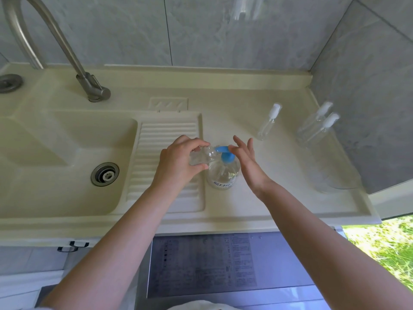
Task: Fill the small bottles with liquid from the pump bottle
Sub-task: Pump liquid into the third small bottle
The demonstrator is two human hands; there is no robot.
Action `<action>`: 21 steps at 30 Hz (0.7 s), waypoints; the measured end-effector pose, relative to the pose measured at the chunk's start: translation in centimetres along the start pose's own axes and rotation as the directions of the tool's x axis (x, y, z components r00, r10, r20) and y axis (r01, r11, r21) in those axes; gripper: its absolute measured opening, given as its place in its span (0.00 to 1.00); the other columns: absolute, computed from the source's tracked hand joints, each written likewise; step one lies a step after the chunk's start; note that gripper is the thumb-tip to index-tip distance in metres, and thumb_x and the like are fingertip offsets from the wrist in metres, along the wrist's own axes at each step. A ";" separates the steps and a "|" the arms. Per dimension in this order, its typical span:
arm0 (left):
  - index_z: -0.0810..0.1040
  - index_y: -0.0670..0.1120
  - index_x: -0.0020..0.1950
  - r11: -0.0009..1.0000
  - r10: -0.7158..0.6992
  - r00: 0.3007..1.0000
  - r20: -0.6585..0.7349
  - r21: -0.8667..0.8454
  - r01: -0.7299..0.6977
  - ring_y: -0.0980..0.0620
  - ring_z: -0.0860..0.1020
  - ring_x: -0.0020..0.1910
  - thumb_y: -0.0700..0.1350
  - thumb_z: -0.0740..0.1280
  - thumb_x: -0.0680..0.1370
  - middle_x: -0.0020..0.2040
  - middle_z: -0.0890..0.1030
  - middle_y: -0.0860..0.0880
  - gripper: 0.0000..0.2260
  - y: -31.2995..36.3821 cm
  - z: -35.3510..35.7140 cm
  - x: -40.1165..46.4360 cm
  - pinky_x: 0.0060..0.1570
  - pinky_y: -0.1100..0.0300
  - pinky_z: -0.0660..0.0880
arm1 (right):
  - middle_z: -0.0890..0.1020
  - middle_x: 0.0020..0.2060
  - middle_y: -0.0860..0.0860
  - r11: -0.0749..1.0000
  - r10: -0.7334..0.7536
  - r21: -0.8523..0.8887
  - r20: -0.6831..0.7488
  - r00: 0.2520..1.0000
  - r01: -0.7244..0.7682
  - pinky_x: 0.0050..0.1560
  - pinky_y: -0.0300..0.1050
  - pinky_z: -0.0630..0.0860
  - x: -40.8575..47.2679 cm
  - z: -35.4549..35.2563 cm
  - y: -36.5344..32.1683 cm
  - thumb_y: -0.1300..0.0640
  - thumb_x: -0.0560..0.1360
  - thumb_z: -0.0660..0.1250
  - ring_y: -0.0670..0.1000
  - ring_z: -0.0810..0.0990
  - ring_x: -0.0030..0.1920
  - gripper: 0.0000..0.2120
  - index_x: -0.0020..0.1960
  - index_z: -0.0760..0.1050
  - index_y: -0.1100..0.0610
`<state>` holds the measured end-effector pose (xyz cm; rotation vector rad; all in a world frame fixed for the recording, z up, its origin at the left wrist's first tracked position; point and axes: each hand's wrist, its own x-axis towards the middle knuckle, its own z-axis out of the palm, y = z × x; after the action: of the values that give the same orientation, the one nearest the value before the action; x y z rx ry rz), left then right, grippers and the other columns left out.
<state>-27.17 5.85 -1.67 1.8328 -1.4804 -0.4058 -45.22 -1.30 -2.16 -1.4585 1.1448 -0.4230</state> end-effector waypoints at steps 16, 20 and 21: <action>0.81 0.58 0.56 0.999 -0.019 1.000 0.012 -0.030 0.020 0.61 0.76 0.44 0.45 0.81 0.62 0.47 0.76 0.56 0.24 0.0 0.0 -0.2 0.54 0.48 0.76 | 0.36 0.79 0.41 0.994 -0.004 -0.107 -0.029 1.000 0.001 0.76 0.58 0.33 -0.8 -0.2 -1.8 0.43 0.82 0.53 0.51 0.34 0.79 0.26 0.79 0.51 0.37; 0.81 0.57 0.56 0.999 -0.022 1.000 0.005 -0.042 0.022 0.61 0.76 0.44 0.45 0.81 0.63 0.47 0.76 0.55 0.24 0.2 -0.1 -0.2 0.54 0.51 0.76 | 0.37 0.79 0.42 0.989 -0.033 -0.143 -0.020 0.999 0.030 0.76 0.56 0.33 -1.1 -0.4 -2.2 0.44 0.83 0.53 0.49 0.34 0.78 0.25 0.78 0.51 0.37; 0.81 0.57 0.56 0.999 -0.024 1.000 0.008 -0.043 0.024 0.61 0.76 0.44 0.45 0.81 0.63 0.47 0.76 0.55 0.24 0.2 -0.1 -0.2 0.54 0.51 0.76 | 0.37 0.79 0.42 0.986 -0.044 -0.160 -0.003 0.999 0.043 0.76 0.56 0.33 -1.1 -0.3 -2.2 0.44 0.83 0.51 0.49 0.34 0.78 0.24 0.78 0.51 0.36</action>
<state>-27.34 6.10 -1.52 1.8188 -1.4454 -0.4536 -45.11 -0.92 0.25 -1.6252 1.1759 -0.3726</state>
